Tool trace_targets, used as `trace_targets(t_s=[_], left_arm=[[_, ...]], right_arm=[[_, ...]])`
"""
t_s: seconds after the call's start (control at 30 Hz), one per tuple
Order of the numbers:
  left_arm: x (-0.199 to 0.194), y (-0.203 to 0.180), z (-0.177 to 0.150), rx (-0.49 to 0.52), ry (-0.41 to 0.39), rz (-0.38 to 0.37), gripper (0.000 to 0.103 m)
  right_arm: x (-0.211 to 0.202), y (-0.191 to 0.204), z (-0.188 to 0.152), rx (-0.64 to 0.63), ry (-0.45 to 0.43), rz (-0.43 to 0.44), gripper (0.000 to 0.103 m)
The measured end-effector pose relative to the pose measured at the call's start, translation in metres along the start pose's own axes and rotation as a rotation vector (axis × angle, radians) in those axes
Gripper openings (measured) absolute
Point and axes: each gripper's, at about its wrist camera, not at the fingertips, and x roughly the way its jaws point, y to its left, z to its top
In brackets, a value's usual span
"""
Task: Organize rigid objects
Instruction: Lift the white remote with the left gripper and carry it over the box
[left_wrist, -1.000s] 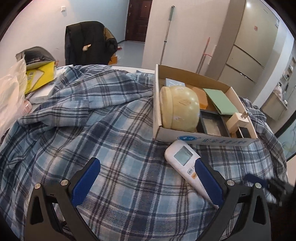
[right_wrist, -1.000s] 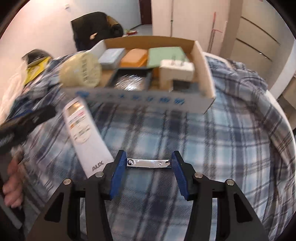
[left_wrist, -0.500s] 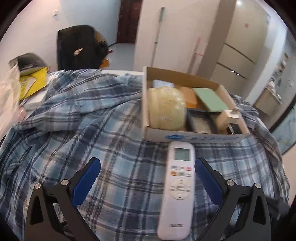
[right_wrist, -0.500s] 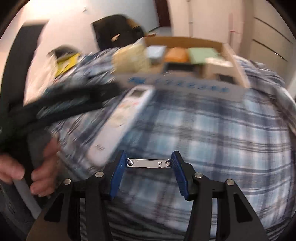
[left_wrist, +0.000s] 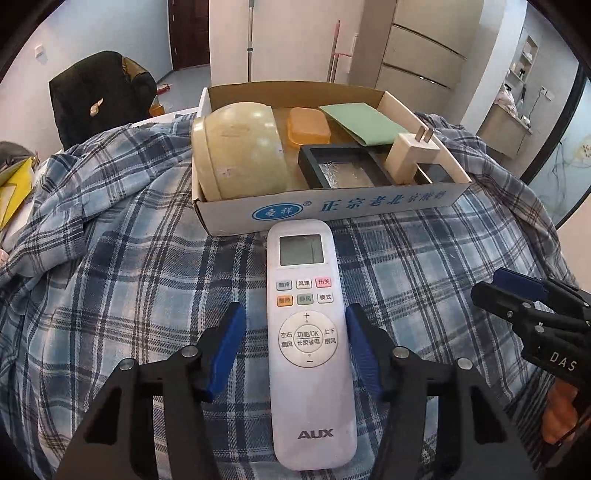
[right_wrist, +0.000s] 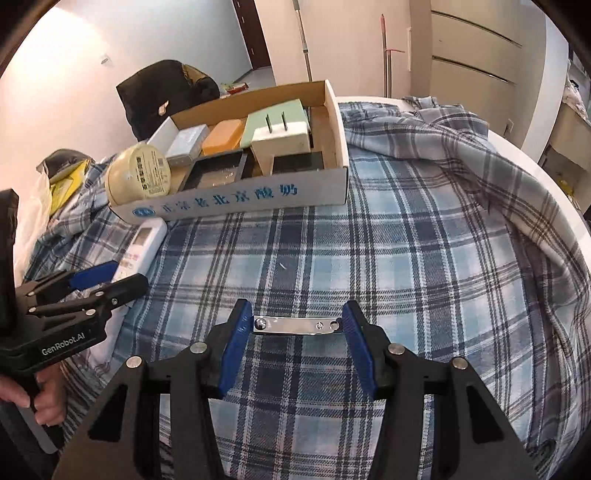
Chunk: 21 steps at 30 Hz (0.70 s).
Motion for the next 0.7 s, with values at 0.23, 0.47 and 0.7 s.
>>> trace_targets(t_s=[0.23, 0.47, 0.7], left_arm=[[-0.001, 0.001, -0.003, 0.009, -0.009, 0.017, 0.043], [-0.013, 0.006, -0.002, -0.013, -0.055, -0.01, 0.042], [-0.022, 0.003, 0.0, -0.009, -0.099, -0.025, 0.042]], right_arm=[[0.005, 0.001, 0.001, -0.001, 0.008, 0.0, 0.05], [0.004, 0.002, -0.001, -0.009, 0.01, 0.002, 0.052], [0.001, 0.002, -0.004, -0.015, 0.015, 0.003, 0.052]])
